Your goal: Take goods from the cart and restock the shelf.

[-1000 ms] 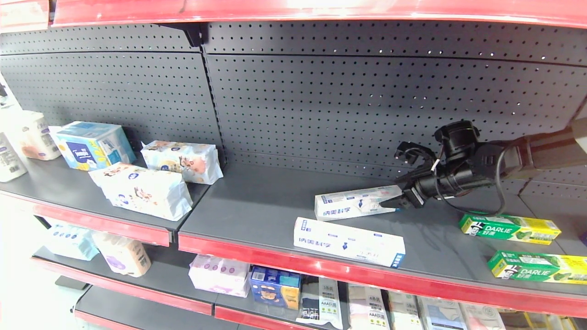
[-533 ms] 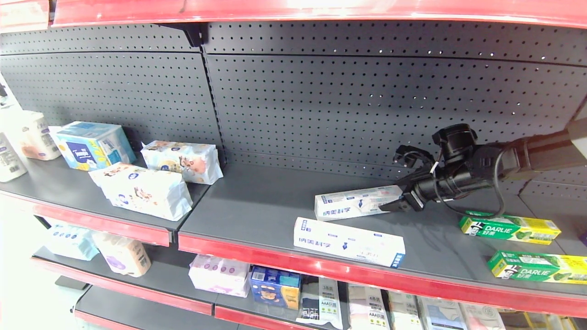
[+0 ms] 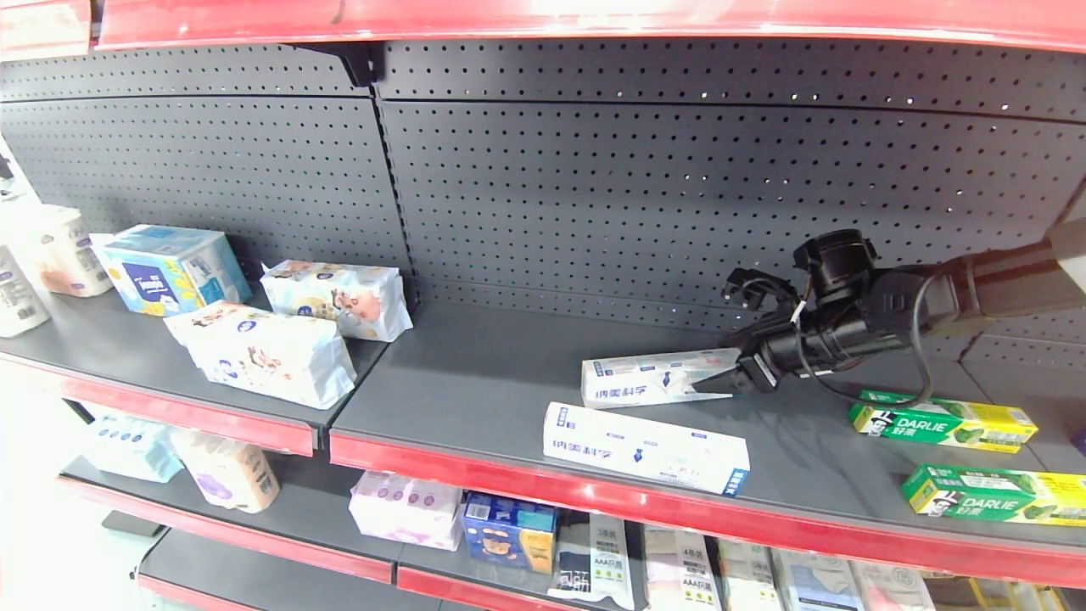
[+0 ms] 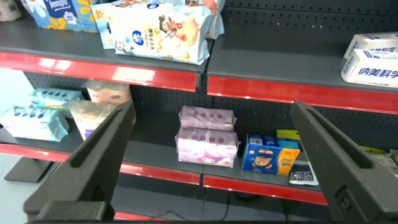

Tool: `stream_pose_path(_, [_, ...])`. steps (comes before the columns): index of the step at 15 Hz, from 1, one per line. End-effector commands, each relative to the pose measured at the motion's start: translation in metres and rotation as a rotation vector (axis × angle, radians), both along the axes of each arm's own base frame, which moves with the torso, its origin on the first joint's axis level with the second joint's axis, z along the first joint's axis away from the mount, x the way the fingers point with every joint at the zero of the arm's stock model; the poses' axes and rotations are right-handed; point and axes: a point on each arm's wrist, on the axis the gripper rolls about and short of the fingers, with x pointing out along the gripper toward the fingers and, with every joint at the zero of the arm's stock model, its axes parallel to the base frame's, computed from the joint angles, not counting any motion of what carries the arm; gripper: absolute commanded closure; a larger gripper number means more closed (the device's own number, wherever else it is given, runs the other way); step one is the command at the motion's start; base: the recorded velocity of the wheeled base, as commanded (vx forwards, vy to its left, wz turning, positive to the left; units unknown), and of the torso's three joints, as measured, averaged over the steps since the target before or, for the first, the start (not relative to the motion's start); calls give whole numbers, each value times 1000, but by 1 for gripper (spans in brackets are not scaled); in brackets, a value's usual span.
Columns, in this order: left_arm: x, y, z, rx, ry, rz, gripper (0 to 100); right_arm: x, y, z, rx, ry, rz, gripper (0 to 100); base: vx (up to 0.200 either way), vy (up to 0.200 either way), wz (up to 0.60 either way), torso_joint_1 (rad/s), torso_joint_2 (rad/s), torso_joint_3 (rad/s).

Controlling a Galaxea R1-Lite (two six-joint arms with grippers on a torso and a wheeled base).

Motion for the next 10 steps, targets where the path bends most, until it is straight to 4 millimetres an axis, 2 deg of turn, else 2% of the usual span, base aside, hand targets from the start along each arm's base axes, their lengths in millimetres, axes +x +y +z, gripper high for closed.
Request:
stream_pose_path(1, [0, 0, 0, 0, 1, 2, 0, -1, 2, 0, -1, 3, 6, 0, 0, 0, 0, 0, 0, 0])
stream_pose_path(10, [0, 0, 0, 0, -1, 0, 0, -16, -4, -2, -20, 36, -18, 0, 0, 0, 0, 0, 0, 0])
